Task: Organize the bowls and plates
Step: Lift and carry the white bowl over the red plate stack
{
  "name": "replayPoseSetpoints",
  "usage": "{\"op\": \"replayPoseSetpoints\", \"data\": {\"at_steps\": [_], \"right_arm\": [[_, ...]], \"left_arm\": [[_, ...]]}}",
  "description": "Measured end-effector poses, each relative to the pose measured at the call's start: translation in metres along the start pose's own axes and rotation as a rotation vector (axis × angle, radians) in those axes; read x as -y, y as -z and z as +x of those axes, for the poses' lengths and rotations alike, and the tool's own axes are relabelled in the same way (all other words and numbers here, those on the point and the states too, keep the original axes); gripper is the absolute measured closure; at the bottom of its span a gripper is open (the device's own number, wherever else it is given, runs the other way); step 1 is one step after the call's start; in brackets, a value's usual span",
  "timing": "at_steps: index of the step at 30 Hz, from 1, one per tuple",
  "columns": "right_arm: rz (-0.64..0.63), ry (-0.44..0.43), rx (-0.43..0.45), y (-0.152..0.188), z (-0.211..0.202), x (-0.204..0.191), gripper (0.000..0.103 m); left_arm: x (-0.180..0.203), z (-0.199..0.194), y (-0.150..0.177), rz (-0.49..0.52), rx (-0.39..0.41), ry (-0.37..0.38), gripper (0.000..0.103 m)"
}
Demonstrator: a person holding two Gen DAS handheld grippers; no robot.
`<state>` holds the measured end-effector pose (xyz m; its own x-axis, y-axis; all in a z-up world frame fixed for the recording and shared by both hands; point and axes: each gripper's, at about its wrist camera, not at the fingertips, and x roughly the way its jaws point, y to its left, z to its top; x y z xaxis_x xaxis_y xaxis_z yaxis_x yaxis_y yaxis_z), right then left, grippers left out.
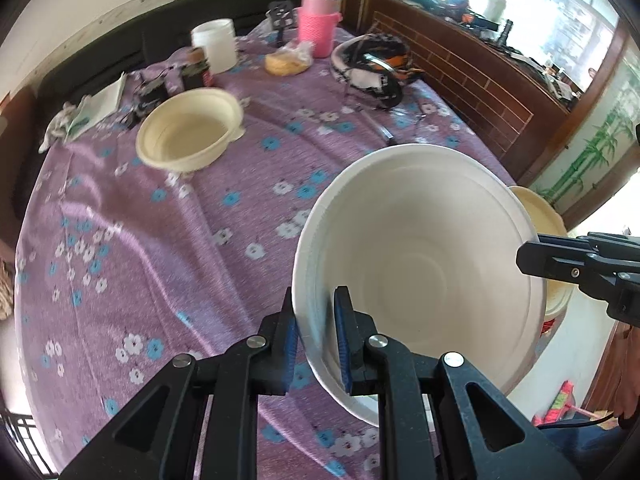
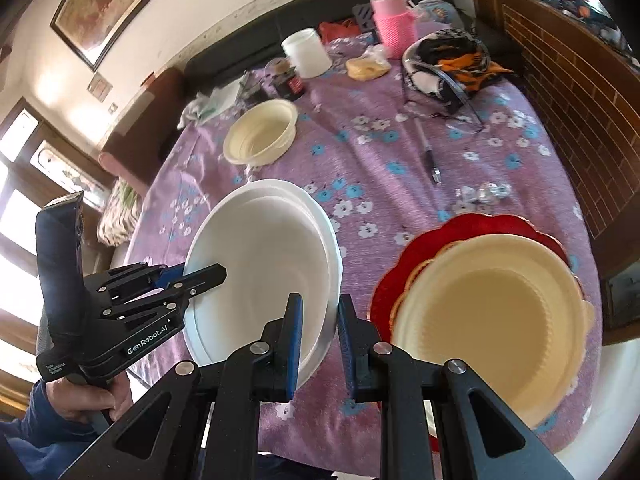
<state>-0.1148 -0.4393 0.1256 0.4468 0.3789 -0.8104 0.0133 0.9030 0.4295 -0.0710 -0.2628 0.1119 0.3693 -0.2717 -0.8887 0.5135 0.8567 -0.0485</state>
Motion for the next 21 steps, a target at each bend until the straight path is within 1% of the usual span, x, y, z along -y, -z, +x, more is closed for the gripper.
{"op": "replayPoseSetpoints", "data": {"at_steps": [6,13,17,21], "right_arm": [[0.062,0.015,0.047,0.007,-0.028,0.023,0.084],[0.154,0.043,0.102,0.018,-0.061,0.058,0.084],[0.203,0.061,0.125,0.026,-0.075,0.076,0.084],[0.25,0.083,0.133,0.035,-0.084,0.095,0.084]], "left_arm": [[0.03,-0.002,-0.015,0.072,0.007,0.027,0.088],[0.075,0.001,-0.033,0.173,0.012,0.067,0.087],[0.103,0.009,-0.041,0.233,-0.005,0.093,0.083],[0.124,0.021,-0.044,0.269,-0.029,0.116,0.082]]}}
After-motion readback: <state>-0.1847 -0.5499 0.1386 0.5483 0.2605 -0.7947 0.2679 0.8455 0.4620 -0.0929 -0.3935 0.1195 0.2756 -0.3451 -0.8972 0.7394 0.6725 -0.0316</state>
